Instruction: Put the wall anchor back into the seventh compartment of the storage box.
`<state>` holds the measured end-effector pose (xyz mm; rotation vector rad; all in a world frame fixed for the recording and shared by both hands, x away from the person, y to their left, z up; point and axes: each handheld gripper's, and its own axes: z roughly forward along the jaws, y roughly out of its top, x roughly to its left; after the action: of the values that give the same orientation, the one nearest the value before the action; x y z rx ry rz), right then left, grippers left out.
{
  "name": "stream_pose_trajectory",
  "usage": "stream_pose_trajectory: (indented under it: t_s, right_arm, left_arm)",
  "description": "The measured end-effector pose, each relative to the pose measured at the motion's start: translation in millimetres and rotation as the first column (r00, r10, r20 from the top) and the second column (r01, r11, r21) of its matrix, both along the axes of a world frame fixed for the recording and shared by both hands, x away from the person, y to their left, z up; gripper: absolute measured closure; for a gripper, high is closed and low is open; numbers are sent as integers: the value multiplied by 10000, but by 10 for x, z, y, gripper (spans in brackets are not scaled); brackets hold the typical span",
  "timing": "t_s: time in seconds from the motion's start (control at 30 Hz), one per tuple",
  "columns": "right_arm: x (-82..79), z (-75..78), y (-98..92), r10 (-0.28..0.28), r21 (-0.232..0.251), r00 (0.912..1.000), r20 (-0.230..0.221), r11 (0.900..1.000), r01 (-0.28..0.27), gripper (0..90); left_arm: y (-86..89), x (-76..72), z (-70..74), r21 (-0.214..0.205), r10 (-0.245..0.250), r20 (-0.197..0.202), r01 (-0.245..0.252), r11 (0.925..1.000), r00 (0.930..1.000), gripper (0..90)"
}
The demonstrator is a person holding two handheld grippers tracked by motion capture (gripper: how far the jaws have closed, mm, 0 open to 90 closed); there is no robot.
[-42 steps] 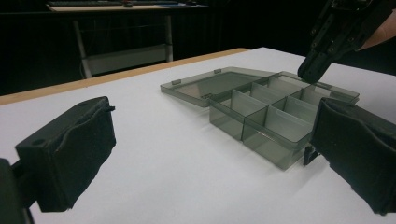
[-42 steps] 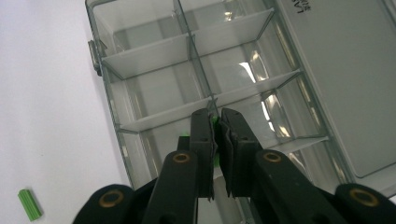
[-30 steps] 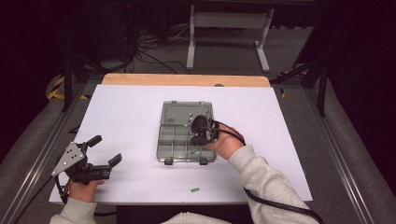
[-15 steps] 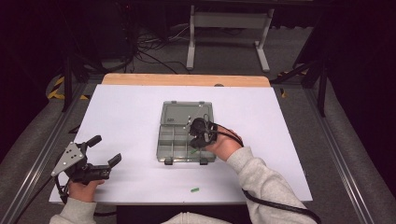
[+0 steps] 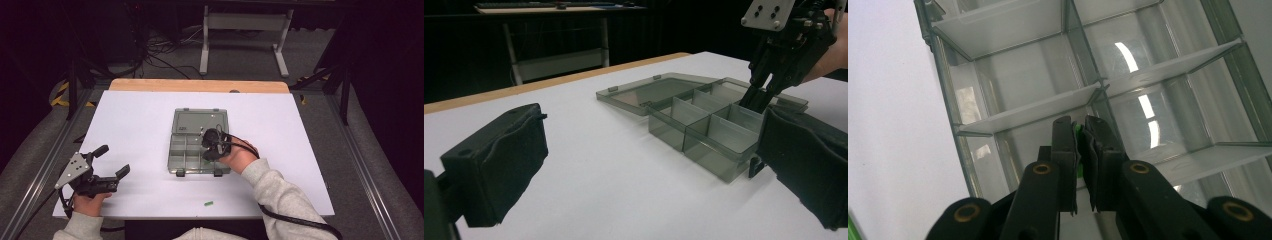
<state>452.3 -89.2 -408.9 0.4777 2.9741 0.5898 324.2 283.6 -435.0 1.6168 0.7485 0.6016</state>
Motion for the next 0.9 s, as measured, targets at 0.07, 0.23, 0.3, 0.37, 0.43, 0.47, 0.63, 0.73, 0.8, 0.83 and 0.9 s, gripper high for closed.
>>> stream_pose_trajectory:
  t_s: [0.07,0.23,0.3,0.37,0.43,0.47,0.63,0.73,0.8,0.83,0.9]
  right_arm:
    - [-4,0,4,12,-7,10000,17,10000,-12,822]
    - [-18,10,10,49,65,10000,41,10000,-49,769]
    - [-30,38,-3,10,182,10000,60,9998,-11,734]
    - [-40,60,-14,-19,297,10000,85,9996,17,710]
    - [-51,77,-20,4,340,10000,68,9994,-6,693]
    - [-88,115,-30,40,520,9999,124,9986,-47,638]
    - [-176,193,-41,209,849,9997,93,9962,-216,510]
    - [-248,251,-45,412,971,9988,275,9943,-437,427]
    - [-296,283,-47,530,1028,9978,390,9931,-567,372]
    - [-327,305,-49,600,1031,9970,494,9926,-649,348]
    - [-388,337,-51,709,1127,9960,553,9907,-768,316]
  left_arm:
    - [0,0,0,-1,-2,-2,2,10000,10000,6]
    - [3,-1,0,-4,-4,-12,4,10000,10000,6]
    - [4,-2,1,-2,0,-12,0,10000,10000,6]
    - [5,-1,0,0,0,-14,0,10000,10000,6]
    - [5,-1,0,1,-1,-18,1,10000,10000,6]
    - [5,-1,0,4,0,-23,0,10000,10000,6]
    - [-2,1,-1,17,-38,-23,38,10000,10000,6]
    - [-5,0,-2,18,-35,-35,36,10000,10000,6]
    - [-4,1,-3,12,-40,-42,40,10000,10000,6]
    - [-5,2,-4,10,-40,-47,40,10000,10000,6]
    - [-5,2,-4,9,-45,-50,45,10000,10000,6]
